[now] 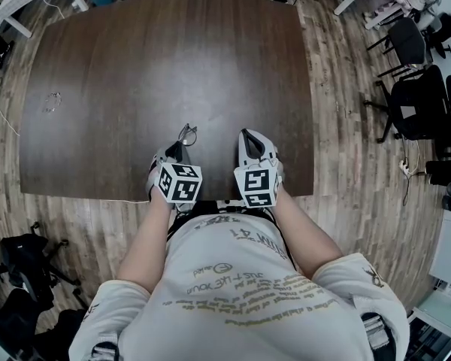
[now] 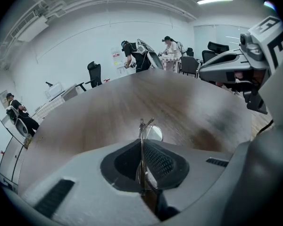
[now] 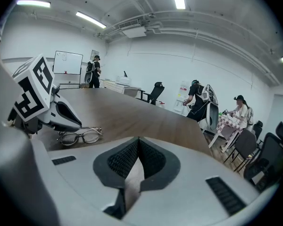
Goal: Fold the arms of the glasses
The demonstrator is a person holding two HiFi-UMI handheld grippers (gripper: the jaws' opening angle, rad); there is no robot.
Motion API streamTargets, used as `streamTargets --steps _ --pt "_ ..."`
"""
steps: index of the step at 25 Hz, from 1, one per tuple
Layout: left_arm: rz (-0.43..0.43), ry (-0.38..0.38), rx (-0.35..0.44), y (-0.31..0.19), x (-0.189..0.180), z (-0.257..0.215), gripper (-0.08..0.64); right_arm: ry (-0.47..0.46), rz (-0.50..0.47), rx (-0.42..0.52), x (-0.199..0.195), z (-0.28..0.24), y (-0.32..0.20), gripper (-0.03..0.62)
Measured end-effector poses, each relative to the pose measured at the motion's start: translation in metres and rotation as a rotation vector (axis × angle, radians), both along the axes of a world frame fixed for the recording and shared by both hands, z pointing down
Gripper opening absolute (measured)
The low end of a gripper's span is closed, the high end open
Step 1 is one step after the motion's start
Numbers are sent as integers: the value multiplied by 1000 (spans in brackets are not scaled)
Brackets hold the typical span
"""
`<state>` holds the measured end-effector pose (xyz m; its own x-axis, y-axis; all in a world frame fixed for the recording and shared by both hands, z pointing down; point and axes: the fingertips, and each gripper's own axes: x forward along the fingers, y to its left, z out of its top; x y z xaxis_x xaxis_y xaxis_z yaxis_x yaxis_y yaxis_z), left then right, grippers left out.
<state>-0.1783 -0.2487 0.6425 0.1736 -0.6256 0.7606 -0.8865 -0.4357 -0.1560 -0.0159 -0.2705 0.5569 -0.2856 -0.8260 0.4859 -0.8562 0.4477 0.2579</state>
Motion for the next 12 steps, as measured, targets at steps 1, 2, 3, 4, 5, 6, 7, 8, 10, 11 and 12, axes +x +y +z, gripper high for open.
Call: streamTargets --steps 1,2,3,4,5,6,7,8,10,11,12 --pt "-1 -5 0 0 0 1 28 -2 3 -2 1 0 0 15" --pt "-2 -13 1 -1 0 1 28 -3 5 -3 2 0 0 15" --pt "-3 -23 5 -2 0 2 28 -1 4 -2 3 -1 0 15" --pt "-4 -32 11 -3 1 2 28 -1 1 0 3 -2 -1 15" --pt "-4 -41 19 -3 1 3 29 -7 -5 3 3 -3 -1 15" --pt "-4 -45 27 -3 2 3 29 -20 -14 5 2 -3 -1 15" --pt "-5 -44 33 -2 2 3 29 -38 -22 6 1 -4 1 15" --pt "-9 -39 37 0 3 3 29 -55 -30 6 -1 -4 4 15" --pt "-20 -21 47 3 3 0 29 -73 -44 12 -4 -7 7 15" --pt "-27 -13 58 3 4 -3 29 -77 -50 17 -5 -9 7 15" --pt "-34 -7 73 3 4 -7 29 -81 -56 21 -6 -11 8 15"
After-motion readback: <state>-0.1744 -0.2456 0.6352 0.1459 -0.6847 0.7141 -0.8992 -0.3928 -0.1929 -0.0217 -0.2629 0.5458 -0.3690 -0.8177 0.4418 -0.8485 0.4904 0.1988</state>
